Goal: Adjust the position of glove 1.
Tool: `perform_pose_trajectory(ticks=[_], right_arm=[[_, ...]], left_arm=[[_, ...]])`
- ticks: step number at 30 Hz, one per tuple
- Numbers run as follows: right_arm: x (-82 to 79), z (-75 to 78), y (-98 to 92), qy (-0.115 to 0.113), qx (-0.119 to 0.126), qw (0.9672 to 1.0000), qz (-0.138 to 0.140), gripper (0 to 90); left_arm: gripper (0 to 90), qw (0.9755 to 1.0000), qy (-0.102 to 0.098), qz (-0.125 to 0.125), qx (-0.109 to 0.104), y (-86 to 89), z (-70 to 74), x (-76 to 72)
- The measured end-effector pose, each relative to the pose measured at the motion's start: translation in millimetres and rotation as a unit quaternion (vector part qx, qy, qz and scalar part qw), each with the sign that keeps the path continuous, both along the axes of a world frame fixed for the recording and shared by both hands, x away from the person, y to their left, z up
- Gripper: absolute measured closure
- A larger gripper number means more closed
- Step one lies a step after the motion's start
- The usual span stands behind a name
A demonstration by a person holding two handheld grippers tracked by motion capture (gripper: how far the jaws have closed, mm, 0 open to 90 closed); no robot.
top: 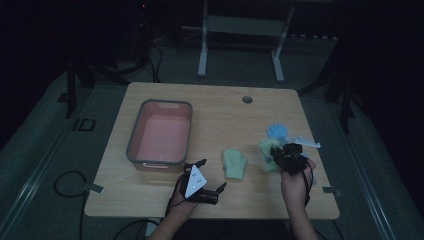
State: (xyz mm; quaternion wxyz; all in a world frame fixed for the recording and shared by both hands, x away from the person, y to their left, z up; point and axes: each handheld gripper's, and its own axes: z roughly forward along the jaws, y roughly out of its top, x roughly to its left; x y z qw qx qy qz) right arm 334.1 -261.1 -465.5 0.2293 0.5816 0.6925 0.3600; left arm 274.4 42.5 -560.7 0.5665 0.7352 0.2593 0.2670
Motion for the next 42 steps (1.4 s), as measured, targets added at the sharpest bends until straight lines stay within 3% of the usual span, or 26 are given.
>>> perform_pose_trajectory(ticks=[6, 17, 22, 28, 32, 37, 38, 39, 40, 41, 42], right_arm=[[-2.0, -22.6, -9.6, 0.017, 0.011, 0.9993, -0.032, 81.5], [8.5, -63.5, -7.1, 0.048, -0.014, 0.9972, -0.056, 80.2], [12.4, -77.0, -11.7, 0.058, -0.009, 0.9961, -0.065, 75.3], [13.3, -75.6, -14.2, 0.056, -0.013, 0.9968, -0.056, 67.2], [11.8, -64.3, -17.7, 0.041, -0.014, 0.998, -0.047, 64.9], [11.3, -42.1, -21.6, 0.021, -0.027, 0.9993, -0.013, 63.3], [11.1, -33.7, -24.5, 0.01, -0.046, 0.9989, 0.001, 63.9], [11.1, -33.7, -24.5, 0.01, -0.046, 0.9989, 0.001, 63.9], [12.7, -31.0, -29.0, 0.014, -0.046, 0.9986, 0.025, 63.8], [12.7, -31.0, -29.0, 0.014, -0.046, 0.9986, 0.025, 63.8], [13.8, -31.2, -32.9, 0.016, -0.058, 0.9971, 0.048, 63.6]], left_arm=[[0.4, 1.0, 0.001, -0.001, 0.0, 0.0, 0.0, 0.1], [0.3, 1.0, 0.005, -0.007, -0.005, 0.7, 0.1, -0.3], [0.3, 1.0, 0.003, -0.006, -0.001, -0.2, 0.1, -0.6], [0.4, 1.0, 0.004, -0.006, -0.001, -0.3, 0.1, -0.5], [0.4, 1.0, 0.003, -0.006, 0.001, -0.6, 0.1, -0.6], [0.3, 1.0, 0.007, -0.007, -0.002, 0.0, 0.2, 0.3], [0.4, 0.9999, 0.009, -0.008, -0.004, 0.2, 0.2, 0.7], [0.4, 0.9999, 0.009, -0.008, -0.004, 0.2, 0.2, 0.7], [0.4, 0.9999, 0.011, -0.008, -0.005, 0.9, 0.3, 1.2], [0.3, 0.9999, 0.011, -0.008, -0.005, 0.9, 0.3, 1.2], [0.3, 0.9999, 0.013, -0.008, -0.007, 1.1, 0.3, 1.5]])
